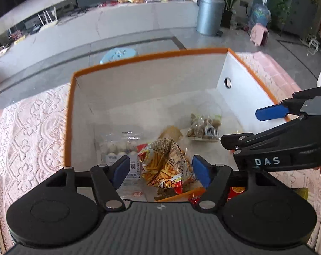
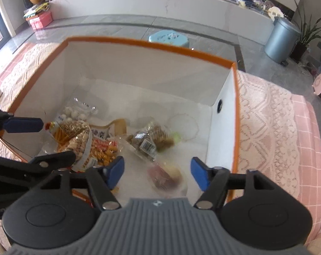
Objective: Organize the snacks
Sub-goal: 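Open left gripper dropping fries bag while right gripper releases cookie bag in box, then withdraw both grippers from the box toward the remaining snacks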
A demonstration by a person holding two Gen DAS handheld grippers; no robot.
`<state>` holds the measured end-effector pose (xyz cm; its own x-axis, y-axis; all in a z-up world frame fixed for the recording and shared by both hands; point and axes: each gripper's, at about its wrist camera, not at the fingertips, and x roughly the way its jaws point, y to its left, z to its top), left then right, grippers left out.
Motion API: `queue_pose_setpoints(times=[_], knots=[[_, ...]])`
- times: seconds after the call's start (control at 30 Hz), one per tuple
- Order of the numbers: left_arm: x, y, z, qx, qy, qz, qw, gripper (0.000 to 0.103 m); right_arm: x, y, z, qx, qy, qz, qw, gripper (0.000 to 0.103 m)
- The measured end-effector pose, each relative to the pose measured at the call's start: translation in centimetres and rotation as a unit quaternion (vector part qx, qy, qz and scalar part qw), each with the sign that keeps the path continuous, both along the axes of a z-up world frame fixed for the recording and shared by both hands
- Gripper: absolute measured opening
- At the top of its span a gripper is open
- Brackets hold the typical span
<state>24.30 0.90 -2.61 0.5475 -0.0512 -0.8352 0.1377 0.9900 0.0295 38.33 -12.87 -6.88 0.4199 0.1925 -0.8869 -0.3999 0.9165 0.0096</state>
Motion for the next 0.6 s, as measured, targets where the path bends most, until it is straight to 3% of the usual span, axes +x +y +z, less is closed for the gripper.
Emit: queue_pose_setpoints(times=[0.1,0.23,0.33,0.6], knots=[[-0.9,0.2,1.4,-0.003,-0.024,0.009,0.9997,0.08,-0.6,-0.5,1.3,0.009,-0.023,-0.002,1.0,0.083],[-2.6,0.1,3.1,-0.007,-0.055,0.018,0.9983,0.081,-1.5,-0.9,3.4,0.025,-0.049,-0.01,0.998,0.087],[-4.8,-0.2,4.3,-0.004,-0.087,0.026,0.9958,0.082,-3.0,-1.6,5.0,0.045,-0.081,-0.022,0.995,0.089],[-10.0,-1.0,6.6,-0.046,-0.142,0.042,0.9879,0.083,-8.8,-4.3,8.4,0.096,-0.167,-0.052,0.98,0.09]])
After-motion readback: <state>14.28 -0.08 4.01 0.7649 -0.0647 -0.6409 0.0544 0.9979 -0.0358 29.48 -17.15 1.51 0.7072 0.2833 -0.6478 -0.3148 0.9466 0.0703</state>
